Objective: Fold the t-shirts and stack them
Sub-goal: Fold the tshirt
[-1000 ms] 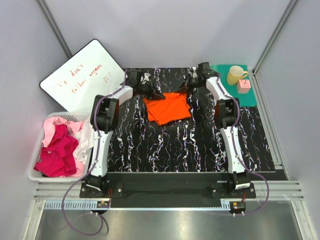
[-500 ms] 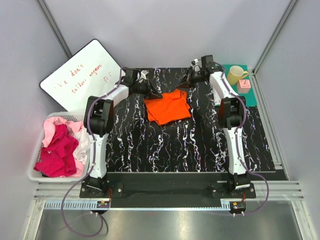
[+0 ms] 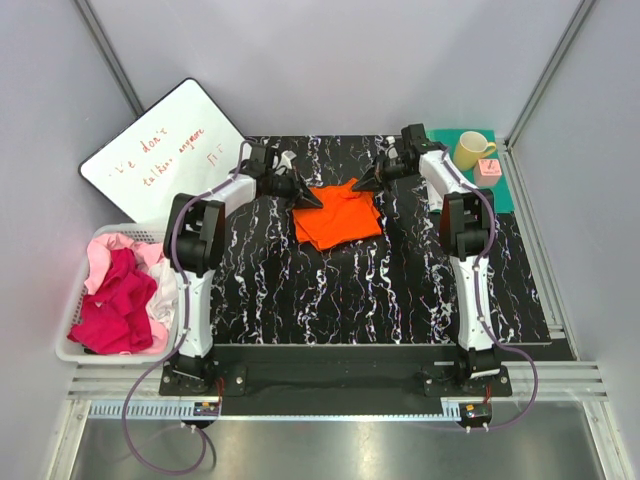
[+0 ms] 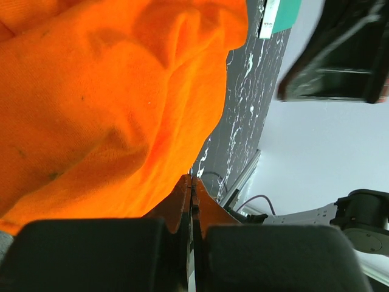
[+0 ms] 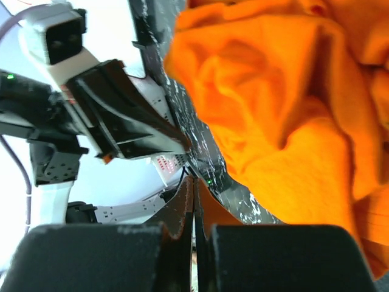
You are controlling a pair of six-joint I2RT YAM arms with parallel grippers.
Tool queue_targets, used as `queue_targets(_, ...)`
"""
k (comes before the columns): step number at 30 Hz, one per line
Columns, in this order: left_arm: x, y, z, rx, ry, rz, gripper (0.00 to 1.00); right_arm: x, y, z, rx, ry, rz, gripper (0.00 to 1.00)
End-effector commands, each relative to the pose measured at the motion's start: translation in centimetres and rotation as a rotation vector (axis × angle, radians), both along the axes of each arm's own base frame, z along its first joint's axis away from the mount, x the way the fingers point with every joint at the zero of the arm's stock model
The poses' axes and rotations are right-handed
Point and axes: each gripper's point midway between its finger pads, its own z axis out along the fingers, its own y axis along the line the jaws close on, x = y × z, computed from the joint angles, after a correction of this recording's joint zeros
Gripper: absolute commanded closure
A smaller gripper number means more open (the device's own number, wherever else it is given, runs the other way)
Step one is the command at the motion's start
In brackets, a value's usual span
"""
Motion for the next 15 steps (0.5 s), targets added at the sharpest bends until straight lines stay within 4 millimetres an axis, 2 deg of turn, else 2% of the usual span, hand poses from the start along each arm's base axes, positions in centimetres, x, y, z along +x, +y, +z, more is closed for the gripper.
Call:
queue_targets(1,1.0,-0.1,-0.2,-0.002,-0.029,0.000,1.00,-0.4,0.0,-1.5,0.006,0.009,0.023,1.00)
queue_targets(4,1.5,-0.1,-1.3,0.006,-0.013,0.002,1.00,0.2,0.1,-3.6,-0.005,0.038,0.015,1.00)
queue_targets(6,1.8,0.1,-2.0,0.014,0.005,0.007,1.00,0.6,0.2,-4.1,-0.004,0.039,0.012,1.00)
queue_targets(7,1.9,0.1,-3.0,0.019,0.027,0.007,1.00,1.2,0.3,-4.4,-0.001,0.044,0.005,1.00)
queue_targets(9,2.5,0.3,-3.2,0.022,0.029,0.018,1.00,2.0,0.5,-4.1,0.017,0.034,0.001,1.00)
queue_targets(10,2.8,0.4,-3.7,0.023,0.041,0.026,1.00,2.2,0.6,-5.0,0.020,0.064,-0.008,1.00)
queue_targets(11,3.2,0.4,-3.5,0.023,0.032,0.032,1.00,2.5,0.7,-5.1,0.021,0.066,-0.014,1.00)
queue_targets(15,4.9,0.6,-3.3,0.009,0.021,0.055,1.00,3.8,1.0,-4.4,0.035,0.049,-0.033,1.00)
